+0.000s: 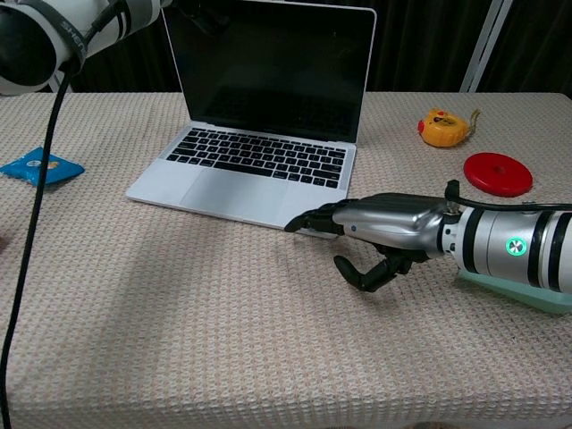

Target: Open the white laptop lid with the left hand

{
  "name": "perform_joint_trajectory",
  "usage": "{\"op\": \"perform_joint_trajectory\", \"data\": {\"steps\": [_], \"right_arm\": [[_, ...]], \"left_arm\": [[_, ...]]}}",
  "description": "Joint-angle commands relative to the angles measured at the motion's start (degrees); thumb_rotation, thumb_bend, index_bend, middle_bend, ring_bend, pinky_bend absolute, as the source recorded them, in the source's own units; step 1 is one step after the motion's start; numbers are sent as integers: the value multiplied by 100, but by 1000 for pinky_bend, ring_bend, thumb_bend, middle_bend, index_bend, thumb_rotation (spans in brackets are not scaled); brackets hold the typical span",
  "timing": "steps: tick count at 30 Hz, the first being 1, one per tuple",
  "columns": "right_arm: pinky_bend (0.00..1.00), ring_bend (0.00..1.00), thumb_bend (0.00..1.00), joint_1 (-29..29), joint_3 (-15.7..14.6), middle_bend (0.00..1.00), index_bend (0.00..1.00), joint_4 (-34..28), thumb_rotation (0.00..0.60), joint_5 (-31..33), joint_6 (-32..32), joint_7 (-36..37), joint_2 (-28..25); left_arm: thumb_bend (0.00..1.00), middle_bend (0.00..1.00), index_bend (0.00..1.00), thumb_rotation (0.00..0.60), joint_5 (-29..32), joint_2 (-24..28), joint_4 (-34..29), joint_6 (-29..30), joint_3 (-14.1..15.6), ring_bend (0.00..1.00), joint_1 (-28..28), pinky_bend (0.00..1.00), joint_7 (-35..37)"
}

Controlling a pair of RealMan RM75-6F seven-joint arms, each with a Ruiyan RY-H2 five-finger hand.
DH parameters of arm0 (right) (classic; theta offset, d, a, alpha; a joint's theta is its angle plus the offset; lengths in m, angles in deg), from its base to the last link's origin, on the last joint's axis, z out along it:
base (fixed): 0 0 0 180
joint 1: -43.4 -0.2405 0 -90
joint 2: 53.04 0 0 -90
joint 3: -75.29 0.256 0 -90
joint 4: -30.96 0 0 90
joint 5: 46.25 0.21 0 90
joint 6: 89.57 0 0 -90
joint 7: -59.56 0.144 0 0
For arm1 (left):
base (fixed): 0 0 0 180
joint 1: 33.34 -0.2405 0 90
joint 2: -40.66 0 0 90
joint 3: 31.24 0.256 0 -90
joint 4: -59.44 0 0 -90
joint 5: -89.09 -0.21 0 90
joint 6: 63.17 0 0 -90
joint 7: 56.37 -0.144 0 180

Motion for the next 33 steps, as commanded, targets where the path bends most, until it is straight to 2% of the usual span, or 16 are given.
{"op": "perform_joint_trajectory", "data": {"steps": [1,8,13,16,19,26,29,33], "right_arm": [[0,0,769,6,-3,57,0,36,502,-11,-30,38,19],[0,0,771,-6,-9,54,0,75,502,-16,-59,70,21],[0,0,772,72,-24,50,0,-16,501,-140,-288,126,-47],[0,0,770,187,-55,46,0,-124,503,-325,-587,214,-157],[0,0,773,293,-76,48,0,-281,508,-448,-835,267,-327],[0,0,764,704,-329,57,0,-803,511,-800,-1524,255,-1036],[0,0,696,1015,-488,65,0,-1019,511,-901,-1943,297,-1482],[0,0,518,1529,-747,92,0,-1178,512,-1122,-2648,465,-2078]], "left_arm": [[514,181,234,600,431,-81,300,-200,-158,98,205,157,-315],[513,181,234,600,1022,-148,552,-330,-228,99,435,155,-879],[513,181,230,600,1084,9,227,-186,-191,98,306,156,-820],[513,181,226,600,755,316,-351,41,28,99,2,156,-619],[513,181,225,600,309,740,-1047,349,373,98,-366,157,-579],[514,181,212,600,-364,1727,-2797,1601,916,99,-1478,156,-400],[514,181,207,600,-543,2251,-3574,2134,1191,99,-2056,153,-415],[507,182,207,600,-766,2890,-4476,2867,1626,99,-2922,151,-247]]}}
